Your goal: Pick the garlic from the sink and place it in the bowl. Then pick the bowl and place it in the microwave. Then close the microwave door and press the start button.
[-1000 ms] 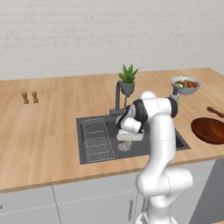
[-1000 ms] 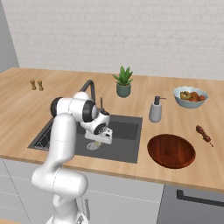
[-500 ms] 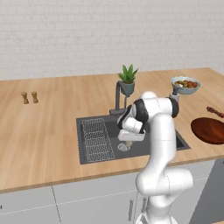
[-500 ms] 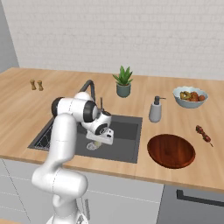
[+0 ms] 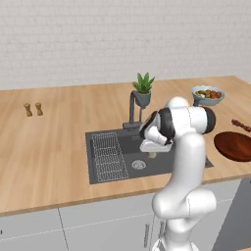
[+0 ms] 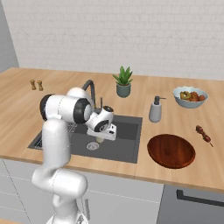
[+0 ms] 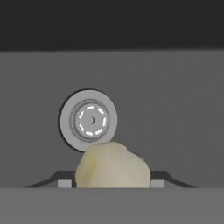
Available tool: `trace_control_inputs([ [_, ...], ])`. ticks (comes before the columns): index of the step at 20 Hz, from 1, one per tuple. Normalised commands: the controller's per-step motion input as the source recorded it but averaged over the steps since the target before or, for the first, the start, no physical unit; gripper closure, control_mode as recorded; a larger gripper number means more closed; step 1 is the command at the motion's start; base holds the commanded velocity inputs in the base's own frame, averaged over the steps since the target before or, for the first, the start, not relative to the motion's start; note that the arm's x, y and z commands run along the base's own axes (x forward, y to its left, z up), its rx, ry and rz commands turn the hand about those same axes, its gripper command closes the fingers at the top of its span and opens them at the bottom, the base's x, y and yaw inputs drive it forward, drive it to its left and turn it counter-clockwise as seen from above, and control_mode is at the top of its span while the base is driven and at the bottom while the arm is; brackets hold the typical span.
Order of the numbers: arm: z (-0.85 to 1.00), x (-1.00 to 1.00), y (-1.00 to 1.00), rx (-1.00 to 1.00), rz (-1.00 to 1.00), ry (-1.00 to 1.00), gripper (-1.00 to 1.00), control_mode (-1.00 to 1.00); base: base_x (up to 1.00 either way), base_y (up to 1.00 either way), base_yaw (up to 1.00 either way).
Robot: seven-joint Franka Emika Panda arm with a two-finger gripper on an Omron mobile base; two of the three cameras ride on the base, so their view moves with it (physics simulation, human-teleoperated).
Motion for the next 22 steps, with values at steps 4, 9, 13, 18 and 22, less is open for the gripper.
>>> trace_control_inputs([
  [4,1.0,-0.38,-0.53,0.0,0.0,-0.07,1.0,-1.0,0.0,0.0,0.0],
  [9,1.0,-0.37,-0.57,0.0,-0.07,0.0,1.0,-1.0,0.0,0.0,0.0],
  [13,0.99,-0.43,-0.7,0.0,-0.13,0.0,1.0,-1.0,0.0,0.0,0.0],
  [18,0.79,-0.5,-0.84,0.0,-0.17,0.0,1.0,-1.0,0.0,0.0,0.0],
  [22,0.58,-0.61,-0.88,0.0,-0.23,0.0,1.0,-1.0,0.0,0.0,0.0],
])
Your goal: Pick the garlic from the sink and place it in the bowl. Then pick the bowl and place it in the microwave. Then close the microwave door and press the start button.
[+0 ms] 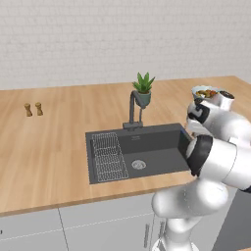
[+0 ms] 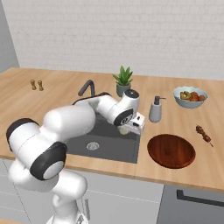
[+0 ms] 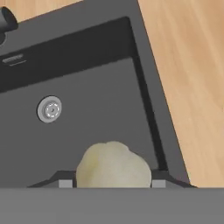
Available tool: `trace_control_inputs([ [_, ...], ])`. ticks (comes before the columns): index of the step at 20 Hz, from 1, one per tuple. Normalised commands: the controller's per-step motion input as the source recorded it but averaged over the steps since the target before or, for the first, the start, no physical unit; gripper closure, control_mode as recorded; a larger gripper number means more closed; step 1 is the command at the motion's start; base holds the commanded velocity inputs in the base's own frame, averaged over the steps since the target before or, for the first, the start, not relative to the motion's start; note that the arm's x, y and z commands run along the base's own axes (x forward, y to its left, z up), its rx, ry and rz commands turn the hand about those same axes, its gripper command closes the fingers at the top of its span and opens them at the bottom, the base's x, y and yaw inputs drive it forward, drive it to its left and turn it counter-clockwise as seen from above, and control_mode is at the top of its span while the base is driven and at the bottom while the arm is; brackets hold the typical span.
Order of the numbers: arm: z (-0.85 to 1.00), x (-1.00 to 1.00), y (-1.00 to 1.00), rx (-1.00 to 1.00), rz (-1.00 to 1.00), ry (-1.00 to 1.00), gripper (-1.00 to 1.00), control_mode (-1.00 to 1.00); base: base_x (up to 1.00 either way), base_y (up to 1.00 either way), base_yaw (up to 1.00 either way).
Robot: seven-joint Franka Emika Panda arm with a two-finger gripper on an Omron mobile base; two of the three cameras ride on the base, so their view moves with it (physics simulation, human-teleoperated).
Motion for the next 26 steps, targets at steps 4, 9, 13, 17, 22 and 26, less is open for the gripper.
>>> trace_control_inputs([
  [4,0.24,-0.62,-0.87,0.0,-0.3,0.0,1.0,-1.0,0.0,0.0,0.0],
  [9,0.23,-0.5,-0.88,0.0,-0.33,0.0,1.0,-1.0,0.0,0.0,0.0],
  [13,0.04,-0.12,-0.87,0.01,-0.31,0.0,1.0,-1.0,0.0,0.0,0.0],
  [17,-0.16,0.04,-0.68,0.1,-0.21,0.0,1.0,-1.0,0.0,0.0,0.0],
  [22,-0.29,0.21,-0.56,0.14,-0.13,0.01,1.0,-1.0,0.0,0.0,0.0],
  [26,-0.4,0.36,-0.11,0.02,-0.08,0.1,1.0,-1.0,0.0,0.0,0.0],
])
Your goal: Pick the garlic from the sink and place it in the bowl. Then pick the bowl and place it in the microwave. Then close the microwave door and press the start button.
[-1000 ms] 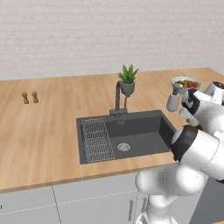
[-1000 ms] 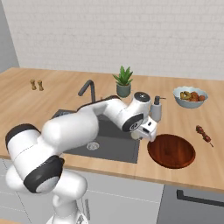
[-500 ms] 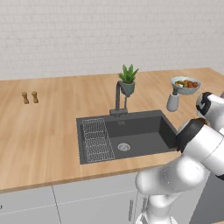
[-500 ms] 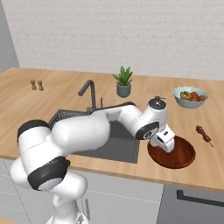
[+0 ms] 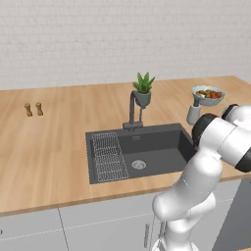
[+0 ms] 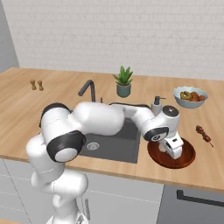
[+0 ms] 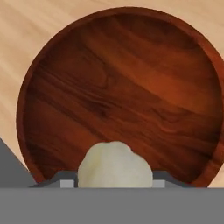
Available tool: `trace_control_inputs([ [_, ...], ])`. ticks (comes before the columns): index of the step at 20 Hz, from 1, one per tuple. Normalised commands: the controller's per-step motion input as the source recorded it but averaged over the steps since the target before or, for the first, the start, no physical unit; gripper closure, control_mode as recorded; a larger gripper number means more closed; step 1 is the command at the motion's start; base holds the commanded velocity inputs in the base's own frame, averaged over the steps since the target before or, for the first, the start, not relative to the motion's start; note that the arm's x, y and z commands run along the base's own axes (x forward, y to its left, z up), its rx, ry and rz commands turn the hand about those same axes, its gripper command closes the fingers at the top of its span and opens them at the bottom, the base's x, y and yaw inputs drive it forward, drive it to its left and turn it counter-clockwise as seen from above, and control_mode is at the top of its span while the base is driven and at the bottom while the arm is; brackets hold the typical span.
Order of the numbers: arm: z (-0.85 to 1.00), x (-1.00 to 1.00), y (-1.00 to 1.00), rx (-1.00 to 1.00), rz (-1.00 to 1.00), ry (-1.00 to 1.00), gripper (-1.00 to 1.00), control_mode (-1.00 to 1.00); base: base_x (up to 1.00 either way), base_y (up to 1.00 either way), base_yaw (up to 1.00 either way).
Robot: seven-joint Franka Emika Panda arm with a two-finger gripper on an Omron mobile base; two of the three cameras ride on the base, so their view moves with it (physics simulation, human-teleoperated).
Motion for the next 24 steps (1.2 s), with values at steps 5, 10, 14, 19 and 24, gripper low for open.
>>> trace_control_inputs([
  [5,-0.33,0.21,-0.15,0.01,0.0,0.12,1.0,-1.0,0.0,0.0,0.0],
  [10,-0.31,0.12,-0.36,0.09,0.0,0.06,1.0,-1.0,0.0,0.0,0.0],
  [14,-0.23,0.17,-0.16,0.08,0.0,0.07,1.0,-1.0,0.0,0.0,0.0],
  [19,-0.18,0.23,-0.02,0.05,0.0,0.09,-1.0,-1.0,0.0,0.0,0.0],
  [24,-0.28,0.01,0.0,0.01,0.0,0.01,-1.0,-1.0,0.0,0.0,0.0],
])
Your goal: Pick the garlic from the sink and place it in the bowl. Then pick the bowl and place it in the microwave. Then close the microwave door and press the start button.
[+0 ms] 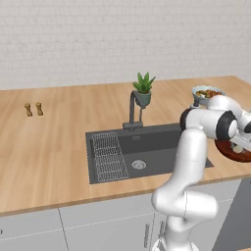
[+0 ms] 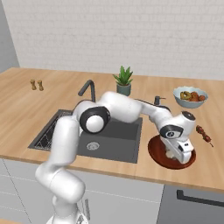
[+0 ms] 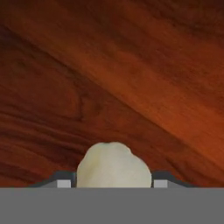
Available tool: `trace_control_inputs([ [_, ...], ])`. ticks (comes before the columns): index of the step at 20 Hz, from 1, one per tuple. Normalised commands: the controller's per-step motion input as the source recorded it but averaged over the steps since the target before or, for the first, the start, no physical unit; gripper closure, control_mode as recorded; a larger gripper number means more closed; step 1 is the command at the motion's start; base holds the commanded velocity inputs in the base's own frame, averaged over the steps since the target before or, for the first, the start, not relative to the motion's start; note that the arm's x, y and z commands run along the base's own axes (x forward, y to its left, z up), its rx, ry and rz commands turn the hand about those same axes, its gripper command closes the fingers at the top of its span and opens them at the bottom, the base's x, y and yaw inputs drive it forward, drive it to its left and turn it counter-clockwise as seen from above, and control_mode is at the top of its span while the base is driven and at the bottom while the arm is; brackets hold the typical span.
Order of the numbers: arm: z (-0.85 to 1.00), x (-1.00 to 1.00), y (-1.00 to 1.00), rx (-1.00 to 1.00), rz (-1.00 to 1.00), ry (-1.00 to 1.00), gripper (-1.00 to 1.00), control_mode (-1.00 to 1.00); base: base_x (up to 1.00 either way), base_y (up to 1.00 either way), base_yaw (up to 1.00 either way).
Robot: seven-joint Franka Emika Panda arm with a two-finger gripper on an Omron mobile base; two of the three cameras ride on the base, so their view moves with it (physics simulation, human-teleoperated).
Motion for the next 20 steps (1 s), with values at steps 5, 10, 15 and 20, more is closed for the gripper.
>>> trace_control_inputs([
  [5,-0.02,-0.2,0.0,0.0,0.0,0.0,-1.0,-1.0,0.0,0.0,0.0],
  [10,0.42,-0.65,0.04,0.0,0.05,-0.05,-1.0,-1.0,0.0,0.0,0.0],
  [15,0.56,-0.8,0.0,0.0,0.0,-0.11,-1.0,-1.0,0.0,0.0,0.0],
  [20,0.05,-0.69,-0.02,0.01,0.0,-0.06,-1.0,-1.0,0.0,0.0,0.0],
])
